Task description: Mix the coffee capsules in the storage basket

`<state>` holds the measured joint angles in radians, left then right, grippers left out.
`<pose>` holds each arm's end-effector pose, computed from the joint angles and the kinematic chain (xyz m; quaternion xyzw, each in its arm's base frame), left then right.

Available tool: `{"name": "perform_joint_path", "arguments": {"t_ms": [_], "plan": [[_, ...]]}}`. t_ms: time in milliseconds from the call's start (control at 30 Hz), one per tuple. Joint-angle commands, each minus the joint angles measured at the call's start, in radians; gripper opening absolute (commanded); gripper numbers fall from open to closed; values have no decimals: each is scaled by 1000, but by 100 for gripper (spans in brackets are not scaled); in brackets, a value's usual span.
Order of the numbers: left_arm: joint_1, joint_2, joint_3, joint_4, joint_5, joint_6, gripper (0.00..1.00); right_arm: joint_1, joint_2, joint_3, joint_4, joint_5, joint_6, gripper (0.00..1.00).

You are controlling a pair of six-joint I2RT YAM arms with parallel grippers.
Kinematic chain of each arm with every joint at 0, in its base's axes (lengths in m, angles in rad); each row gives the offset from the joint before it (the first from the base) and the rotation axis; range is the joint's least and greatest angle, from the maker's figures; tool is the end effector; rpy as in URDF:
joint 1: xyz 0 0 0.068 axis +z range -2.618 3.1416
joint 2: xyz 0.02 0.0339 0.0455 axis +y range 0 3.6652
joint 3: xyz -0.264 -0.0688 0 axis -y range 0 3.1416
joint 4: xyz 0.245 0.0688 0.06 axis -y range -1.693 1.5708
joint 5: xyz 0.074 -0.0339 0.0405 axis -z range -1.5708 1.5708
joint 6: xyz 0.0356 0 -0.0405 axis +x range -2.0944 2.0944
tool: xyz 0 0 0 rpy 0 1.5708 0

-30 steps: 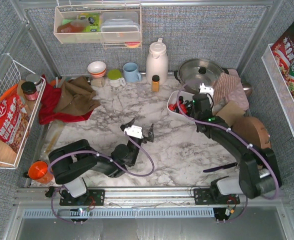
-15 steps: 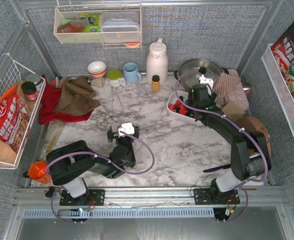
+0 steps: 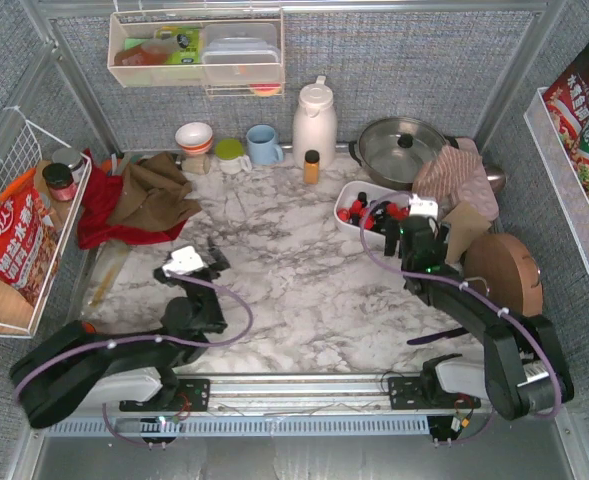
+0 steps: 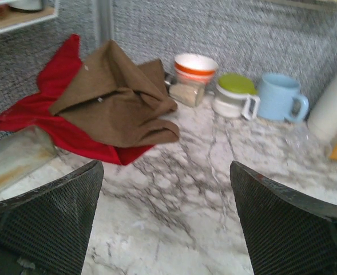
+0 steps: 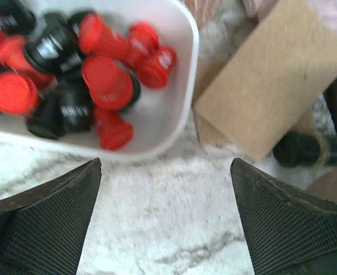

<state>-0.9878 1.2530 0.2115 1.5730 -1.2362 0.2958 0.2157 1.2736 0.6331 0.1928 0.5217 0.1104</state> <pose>0.1310 -0.1375 0.2265 -0.1606 0.6253 0.0308 0.7631 0.2671 0.0404 0.2222 0.0941 0.8239 -0.1319 0.5431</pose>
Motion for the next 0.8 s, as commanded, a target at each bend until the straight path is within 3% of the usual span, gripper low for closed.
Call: {"name": "perform_joint_path", "arguments": {"t_ms": [0,67,133,233,367,633,700,767], "plan": [[108,-231,-20,-451,119,-228,100,-6,-58,-147,167,28,26,99],[191,-374,3,-758,183,-403,100,-8,-65,-210,219,8,35,99],[260,-464,-19,-849,244,-451,100,-11,-52,-259,282,-4,36,99],[324,-556,-81,-840,233,-395,100,-12,-51,-259,284,-21,32,99],[378,-613,-119,-884,236,-402,100,-15,-15,-289,425,-22,-2,99],[479,-494,-123,-749,279,-325,99,-18,62,-300,584,-74,-130,99],[522,-420,-112,-735,284,-315,99,-42,146,-380,796,-174,-162,99],[559,-309,-99,-709,275,-322,100,-42,351,-428,1177,-133,-190,99]]}}
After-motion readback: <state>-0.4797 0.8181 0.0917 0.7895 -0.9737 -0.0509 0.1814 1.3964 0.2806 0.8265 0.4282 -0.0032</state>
